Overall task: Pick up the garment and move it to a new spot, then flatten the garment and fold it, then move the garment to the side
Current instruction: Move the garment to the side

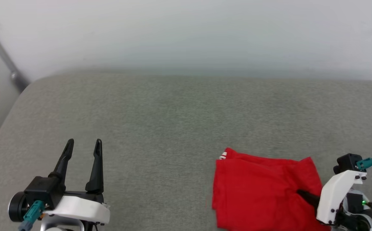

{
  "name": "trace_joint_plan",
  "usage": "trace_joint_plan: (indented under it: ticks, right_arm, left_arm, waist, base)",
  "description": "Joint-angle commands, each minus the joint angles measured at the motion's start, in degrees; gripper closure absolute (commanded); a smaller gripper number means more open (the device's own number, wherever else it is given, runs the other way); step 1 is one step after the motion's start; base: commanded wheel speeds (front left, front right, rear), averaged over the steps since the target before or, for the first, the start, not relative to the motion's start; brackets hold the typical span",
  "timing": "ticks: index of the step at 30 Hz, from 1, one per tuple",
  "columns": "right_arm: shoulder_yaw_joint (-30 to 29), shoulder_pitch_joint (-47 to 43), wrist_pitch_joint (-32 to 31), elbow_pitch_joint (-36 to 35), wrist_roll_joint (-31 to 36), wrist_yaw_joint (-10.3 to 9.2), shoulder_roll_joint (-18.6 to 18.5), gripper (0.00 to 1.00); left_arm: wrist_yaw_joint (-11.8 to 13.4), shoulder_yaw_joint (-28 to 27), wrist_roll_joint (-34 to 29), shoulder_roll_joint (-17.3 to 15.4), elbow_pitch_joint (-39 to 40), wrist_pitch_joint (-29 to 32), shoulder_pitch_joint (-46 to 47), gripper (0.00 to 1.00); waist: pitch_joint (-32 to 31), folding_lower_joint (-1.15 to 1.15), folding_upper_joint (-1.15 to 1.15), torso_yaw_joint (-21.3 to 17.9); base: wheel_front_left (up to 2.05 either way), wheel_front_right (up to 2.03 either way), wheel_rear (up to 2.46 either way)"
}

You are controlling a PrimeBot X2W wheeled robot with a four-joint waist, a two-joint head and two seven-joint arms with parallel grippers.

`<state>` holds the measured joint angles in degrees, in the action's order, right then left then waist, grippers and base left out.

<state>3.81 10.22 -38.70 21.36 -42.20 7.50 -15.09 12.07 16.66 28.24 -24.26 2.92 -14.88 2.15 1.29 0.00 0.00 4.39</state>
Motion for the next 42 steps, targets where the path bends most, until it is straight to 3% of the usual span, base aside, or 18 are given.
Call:
trace_joint_plan:
  ticks: [1, 8, 16, 27, 38, 39, 40, 42]
  right_arm:
    - [0.54, 0.24, 0.53, -0.31, 2.82, -0.03, -1.62, 1.00]
    - [0.19, 5.57, -0.43, -2.49, 11.32, -0.04, -4.29, 1.00]
    - [-5.55, 13.91, -1.42, -4.51, 19.37, -0.04, -6.76, 1.00]
    - [-19.56, 26.12, 6.54, 1.13, 30.10, -0.03, -10.58, 1.00]
    - [-29.84, 35.42, 19.01, 9.69, 39.94, -0.04, -6.68, 1.00]
    - [-30.52, 35.83, 20.12, 10.63, 40.80, -0.03, -6.41, 0.80]
    - [-31.11, 36.24, 21.26, 11.59, 41.56, -0.04, -6.07, 0.00]
    - [-32.01, 37.00, 22.89, 13.42, 43.26, -0.04, -5.58, 0.00]
  left_arm:
    - [0.05, 0.10, 0.05, 0.25, 0.29, -0.17, -0.89, 0.00]
    - [-0.16, -0.73, -0.15, 0.27, 3.62, -0.27, 0.94, 0.00]
    - [-2.46, 0.12, -2.27, -1.59, 6.62, 1.05, 9.65, 0.00]
    - [-5.40, 0.98, -5.50, -5.46, 12.17, 5.77, 21.81, 0.00]
    - [-6.67, 2.04, -7.75, -7.69, 16.34, 9.33, 28.14, 0.00]
    - [-6.73, 2.20, -7.85, -7.66, 16.42, 9.44, 28.41, 0.00]
    - [-6.77, 2.31, -7.96, -7.61, 16.52, 9.39, 28.62, 0.00]
    - [-6.77, 2.45, -7.83, -7.49, 16.44, 9.13, 28.68, 0.00]
  waist:
    - [-0.84, 0.00, 0.00, -3.25]
    - [3.10, 0.00, 0.00, -14.04]
    - [14.84, 0.00, 0.00, -20.31]
    - [30.42, 0.00, 0.00, -21.74]
    - [38.64, 0.00, 0.00, -21.43]
    - [38.80, 0.00, 0.00, -21.37]
    - [38.88, 0.00, 0.00, -21.31]
    - [38.82, 0.00, 0.00, -21.25]
  base:
    - [0.00, 0.00, 0.00]
    - [0.00, 0.00, 0.00]
    - [0.00, 0.00, 0.00]
    - [0.00, 0.00, 0.00]
    - [0.00, 0.00, 0.00]
    - [0.00, 0.00, 0.00]
    - [0.00, 0.00, 0.00]
    - [0.00, 0.00, 0.00]
